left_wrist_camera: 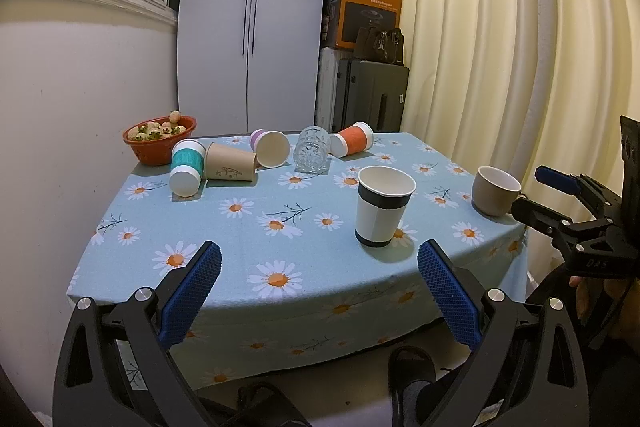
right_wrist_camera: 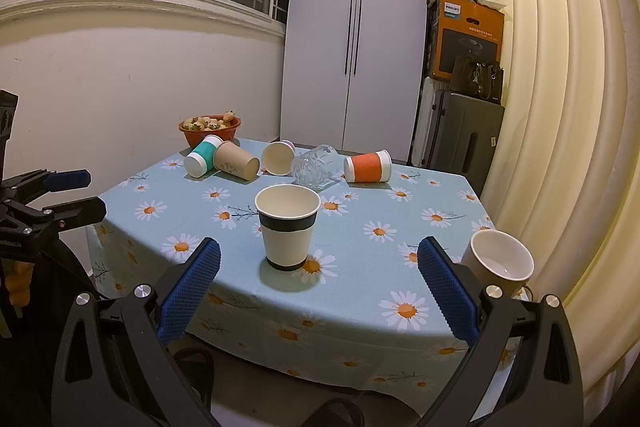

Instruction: Flip cup upright

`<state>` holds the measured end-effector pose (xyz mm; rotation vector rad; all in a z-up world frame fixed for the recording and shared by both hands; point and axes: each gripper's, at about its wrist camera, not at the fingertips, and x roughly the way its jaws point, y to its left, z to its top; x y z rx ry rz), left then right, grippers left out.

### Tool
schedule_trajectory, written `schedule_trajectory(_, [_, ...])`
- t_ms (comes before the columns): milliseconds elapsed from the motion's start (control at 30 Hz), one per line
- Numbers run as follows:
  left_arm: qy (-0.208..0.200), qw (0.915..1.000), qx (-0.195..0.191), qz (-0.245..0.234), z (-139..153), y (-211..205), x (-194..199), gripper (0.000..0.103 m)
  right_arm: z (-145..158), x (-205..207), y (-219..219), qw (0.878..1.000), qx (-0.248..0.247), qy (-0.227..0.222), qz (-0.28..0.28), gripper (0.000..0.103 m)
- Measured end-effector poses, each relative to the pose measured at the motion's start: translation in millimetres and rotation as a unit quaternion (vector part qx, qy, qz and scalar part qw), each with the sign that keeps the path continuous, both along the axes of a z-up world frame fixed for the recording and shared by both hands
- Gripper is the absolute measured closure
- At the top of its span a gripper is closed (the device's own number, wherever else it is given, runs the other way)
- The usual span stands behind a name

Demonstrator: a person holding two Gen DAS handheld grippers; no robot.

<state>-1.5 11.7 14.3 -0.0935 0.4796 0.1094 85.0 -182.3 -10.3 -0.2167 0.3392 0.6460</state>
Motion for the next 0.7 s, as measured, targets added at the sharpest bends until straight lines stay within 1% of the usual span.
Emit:
schedule_trajectory(200, [0.000,1.0000,0.001,0.003,0.3,-1.3,0.2,0.007,0.6,-0.7,-0.3,1.000,0.000,-0.001,0.000,0.005])
schedule_trajectory(333, [0.000,1.0000,0.000,-0.004,0.2,-3.0,0.3,0.007,0.6,-0.8,-0.3,1.000,0.000,-0.001,0.000,0.005])
schedule_trajectory(467, [-0.001,1.0000,0.006,-0.004,1.0,-6.4,-0.1,0.007,0.4,-0.8,-0.2,1.000,-0.001,-0.002,0.001,0.005])
schedule_trajectory(700, [-0.002,1.0000,0.000,-0.003,0.8,-5.2,-0.2,0.007,0.4,-1.0,-0.3,1.000,-0.001,-0.001,0.001,0.005])
